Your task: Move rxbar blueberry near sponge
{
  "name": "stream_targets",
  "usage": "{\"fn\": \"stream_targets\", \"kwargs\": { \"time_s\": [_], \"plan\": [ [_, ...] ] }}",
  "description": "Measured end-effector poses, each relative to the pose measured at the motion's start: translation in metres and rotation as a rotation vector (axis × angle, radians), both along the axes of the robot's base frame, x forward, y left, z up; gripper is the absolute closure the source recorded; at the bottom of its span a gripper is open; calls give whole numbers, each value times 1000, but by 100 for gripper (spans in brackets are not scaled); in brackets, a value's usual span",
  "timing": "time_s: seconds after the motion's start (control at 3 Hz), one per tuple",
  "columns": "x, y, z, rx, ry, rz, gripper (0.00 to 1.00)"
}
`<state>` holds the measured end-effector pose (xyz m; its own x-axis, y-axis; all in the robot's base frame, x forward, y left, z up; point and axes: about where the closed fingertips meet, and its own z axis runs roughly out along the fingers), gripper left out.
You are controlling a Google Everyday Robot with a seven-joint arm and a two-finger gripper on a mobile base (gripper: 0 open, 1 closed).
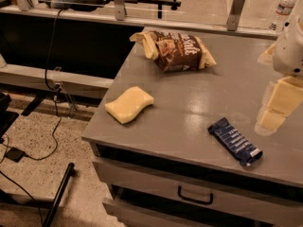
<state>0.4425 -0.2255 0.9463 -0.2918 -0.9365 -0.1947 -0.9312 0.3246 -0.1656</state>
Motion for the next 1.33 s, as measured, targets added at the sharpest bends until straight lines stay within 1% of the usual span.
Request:
{"fn": "stream_targets", "kwargs": {
  "time_s": [0.33, 0.67, 1.0, 1.33],
  "plan": [
    [-5, -11, -44, -2, 108, -83, 0],
    [-15, -14, -74, -18, 167, -146, 0],
    [-27, -10, -98, -1, 186, -190, 0],
    [-28, -10, -102, -2, 189, -190, 0]
  ]
}}
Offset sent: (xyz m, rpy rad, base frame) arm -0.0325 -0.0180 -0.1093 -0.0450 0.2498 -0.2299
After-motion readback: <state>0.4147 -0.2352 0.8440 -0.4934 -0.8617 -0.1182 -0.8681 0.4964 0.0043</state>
